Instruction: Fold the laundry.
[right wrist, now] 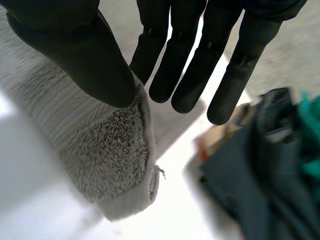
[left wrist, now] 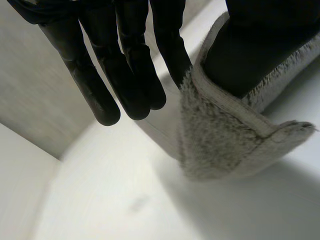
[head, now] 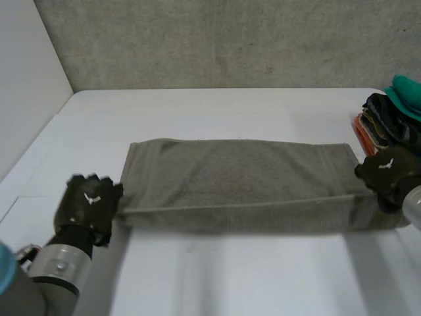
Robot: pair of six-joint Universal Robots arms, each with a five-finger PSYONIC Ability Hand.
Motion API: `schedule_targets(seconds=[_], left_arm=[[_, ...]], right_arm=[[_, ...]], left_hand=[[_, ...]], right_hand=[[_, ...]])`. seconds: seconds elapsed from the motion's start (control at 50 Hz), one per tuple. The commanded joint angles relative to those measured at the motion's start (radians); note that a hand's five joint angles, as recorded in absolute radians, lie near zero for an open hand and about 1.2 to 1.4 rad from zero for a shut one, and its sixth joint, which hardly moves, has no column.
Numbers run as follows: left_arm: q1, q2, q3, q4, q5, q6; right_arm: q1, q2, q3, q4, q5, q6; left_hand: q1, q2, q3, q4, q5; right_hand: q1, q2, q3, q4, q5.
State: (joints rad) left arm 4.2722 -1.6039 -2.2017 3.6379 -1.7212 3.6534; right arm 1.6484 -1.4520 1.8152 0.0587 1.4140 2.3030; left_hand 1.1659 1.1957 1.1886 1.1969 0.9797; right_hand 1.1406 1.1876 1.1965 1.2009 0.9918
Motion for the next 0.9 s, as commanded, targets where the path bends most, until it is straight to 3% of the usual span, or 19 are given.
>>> schedule_targets(seconds=[0.02,0.12,0.26,0.34,0.46,0.54,0.72,0.8,0.9], left_arm=[[0.003,0.326,0.066,-0.182,0.009,0.172],[0.008,0.450,0.218,-0.421,0.026,0.197],[0.026,0.415,0.335,-0.559,0.110,0.197],[0.066,0.283,0.361,-0.558,0.156,0.197],[0.112,-0.008,0.444,-0.529,0.166,0.208],[0.112,-0.192,0.557,-0.499,0.163,0.209],[0.112,-0.462,0.954,-0.443,0.167,0.209],[0.103,-0.495,1.181,-0.339,0.166,0.214],[0.097,-0.488,1.384,-0.077,0.160,0.200]], right_arm=[[-0.004,-0.212,-0.143,0.245,-0.007,-0.088],[-0.022,-0.284,-0.278,0.424,-0.023,-0.145],[-0.021,-0.289,-0.378,0.480,-0.023,-0.177],[-0.012,-0.233,-0.373,0.477,-0.018,-0.180],[0.065,0.016,-0.418,0.475,0.016,-0.194],[0.106,0.142,-0.474,0.441,0.088,-0.194],[0.132,0.384,-0.721,0.106,0.166,-0.191],[0.172,0.429,-0.856,-0.138,0.166,-0.182],[0.192,0.421,-0.926,-0.491,0.155,-0.175]], left_hand=[[0.230,0.201,0.208,0.199,0.242],[0.230,0.201,0.208,0.199,0.242],[0.230,0.201,0.208,0.199,0.242],[0.230,0.201,0.208,0.199,0.242],[0.230,0.201,0.208,0.199,0.242],[0.230,0.201,0.208,0.199,0.242],[0.230,0.201,0.208,0.199,0.242],[0.230,0.201,0.208,0.199,0.242],[0.230,0.201,0.208,0.199,0.242]], right_hand=[[0.256,0.209,0.200,0.195,0.230],[0.256,0.209,0.200,0.195,0.230],[0.256,0.209,0.200,0.195,0.230],[0.256,0.209,0.200,0.195,0.230],[0.256,0.209,0.200,0.195,0.230],[0.256,0.209,0.200,0.195,0.230],[0.256,0.209,0.200,0.195,0.230],[0.256,0.209,0.200,0.195,0.230],[0.256,0.209,0.200,0.195,0.230]])
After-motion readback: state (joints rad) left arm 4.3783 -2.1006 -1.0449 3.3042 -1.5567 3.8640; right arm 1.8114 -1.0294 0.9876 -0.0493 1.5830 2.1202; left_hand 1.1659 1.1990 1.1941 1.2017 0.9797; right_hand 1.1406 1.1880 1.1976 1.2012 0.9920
